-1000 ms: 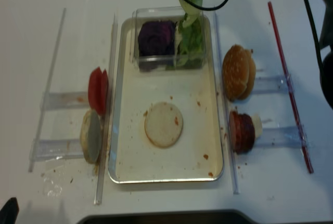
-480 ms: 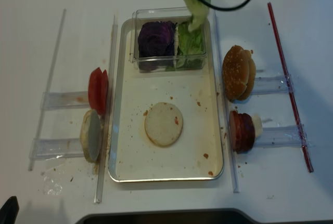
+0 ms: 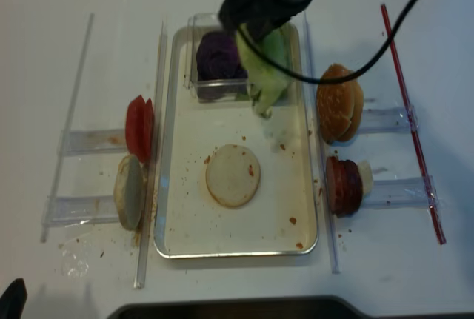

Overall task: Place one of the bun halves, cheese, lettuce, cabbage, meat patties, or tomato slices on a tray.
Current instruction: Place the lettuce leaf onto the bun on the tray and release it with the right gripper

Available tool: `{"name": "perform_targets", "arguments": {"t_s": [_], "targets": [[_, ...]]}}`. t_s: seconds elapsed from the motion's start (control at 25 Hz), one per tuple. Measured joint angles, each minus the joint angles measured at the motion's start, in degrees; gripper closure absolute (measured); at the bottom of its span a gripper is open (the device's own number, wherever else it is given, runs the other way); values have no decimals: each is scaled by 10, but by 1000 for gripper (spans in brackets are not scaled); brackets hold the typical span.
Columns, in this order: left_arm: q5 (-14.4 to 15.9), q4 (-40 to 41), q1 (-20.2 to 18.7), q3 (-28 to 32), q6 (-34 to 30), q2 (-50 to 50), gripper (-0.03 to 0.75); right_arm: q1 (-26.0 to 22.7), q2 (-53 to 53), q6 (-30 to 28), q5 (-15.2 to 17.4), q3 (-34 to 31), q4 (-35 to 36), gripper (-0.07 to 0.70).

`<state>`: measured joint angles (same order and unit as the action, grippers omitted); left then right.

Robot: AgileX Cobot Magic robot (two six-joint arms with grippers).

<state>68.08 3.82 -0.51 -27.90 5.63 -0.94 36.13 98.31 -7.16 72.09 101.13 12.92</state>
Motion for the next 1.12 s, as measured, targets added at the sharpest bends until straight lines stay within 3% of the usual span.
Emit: {"name": "perform_targets", "arguments": {"t_s": [0.24,0.4,0.68,1.12], "targets": [[0,0,0,0,0,0,268,43,0,15,0,-1,3,617],[0,0,0,0,0,0,268,47,0,18,-3,-14,6,617],[0,0,0,0,0,0,268,47,1,9,-13,-96,13,617],[0,0,0,0,0,0,268,47,48,-31,-46,-102,40,617]]}}
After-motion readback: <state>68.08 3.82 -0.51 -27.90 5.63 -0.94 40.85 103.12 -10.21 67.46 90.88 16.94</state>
